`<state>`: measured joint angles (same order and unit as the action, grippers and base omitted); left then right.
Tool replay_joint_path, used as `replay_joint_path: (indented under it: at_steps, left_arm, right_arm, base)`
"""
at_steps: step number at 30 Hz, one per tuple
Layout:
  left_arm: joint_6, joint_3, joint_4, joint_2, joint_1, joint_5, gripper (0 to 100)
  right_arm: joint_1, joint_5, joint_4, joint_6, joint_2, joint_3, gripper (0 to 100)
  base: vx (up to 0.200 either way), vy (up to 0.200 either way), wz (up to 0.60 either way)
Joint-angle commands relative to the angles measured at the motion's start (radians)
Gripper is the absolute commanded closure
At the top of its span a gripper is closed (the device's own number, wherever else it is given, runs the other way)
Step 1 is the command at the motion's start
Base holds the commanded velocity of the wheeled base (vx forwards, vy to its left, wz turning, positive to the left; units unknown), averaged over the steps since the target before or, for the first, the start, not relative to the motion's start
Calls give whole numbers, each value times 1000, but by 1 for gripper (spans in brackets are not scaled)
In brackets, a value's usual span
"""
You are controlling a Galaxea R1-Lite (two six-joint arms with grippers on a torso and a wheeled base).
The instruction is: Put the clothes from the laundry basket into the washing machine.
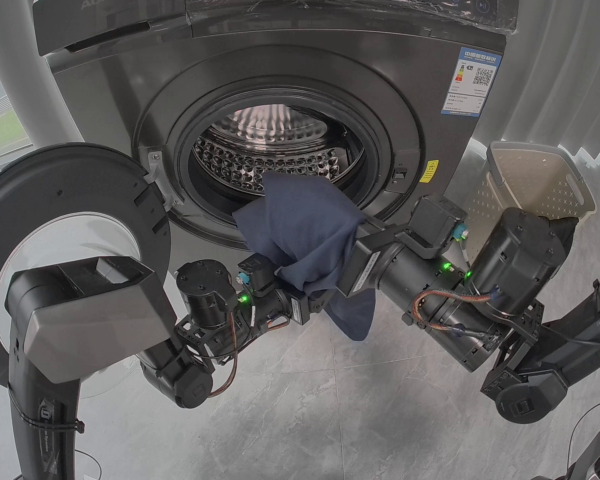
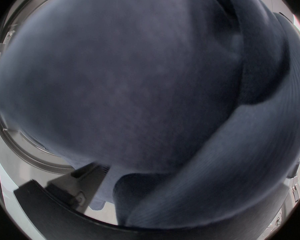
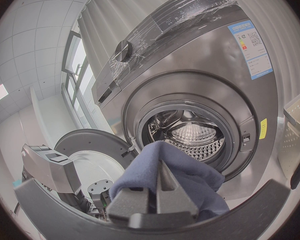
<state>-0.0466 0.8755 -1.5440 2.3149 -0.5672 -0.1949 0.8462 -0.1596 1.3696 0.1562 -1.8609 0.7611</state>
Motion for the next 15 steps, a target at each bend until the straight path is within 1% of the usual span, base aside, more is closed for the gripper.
replay_joint_path:
  at_steps: [1, 2, 3, 6, 7, 8, 10, 15]
  left_arm:
    - [-1, 28, -1, 20, 3, 9, 100]
    - [-1, 30, -1, 20, 3, 11, 100]
    - [-4, 49, -1, 26, 1, 26, 100]
    - [-26, 83, -2, 35, 0, 43, 100]
    - [-26, 83, -2, 35, 0, 43, 100]
    - [-36, 100, -2, 34, 0, 52, 100]
    - [-42, 105, -2, 29, 0, 61, 100]
    - [-38, 76, -4, 21, -5, 61, 100]
  right_arm:
    - [5, -1, 2, 2, 2, 0, 100]
    - [7, -1, 2, 2, 2, 0, 100]
    - [5, -1, 3, 2, 3, 0, 100]
    - [5, -1, 6, 8, 3, -6, 100]
    - [5, -1, 6, 8, 3, -6, 100]
    - [5, -1, 9, 8, 5, -14, 100]
    - [4, -1, 9, 8, 14, -20, 100]
    - [-15, -1, 2, 8, 23, -16, 100]
  base:
    - [0, 0, 0]
    - [0, 0, 0]
    - [0, 0, 0]
    - [0, 0, 0]
    - [0, 0, 0]
    - [0, 0, 0]
    - [0, 0, 0]
    - [0, 0, 0]
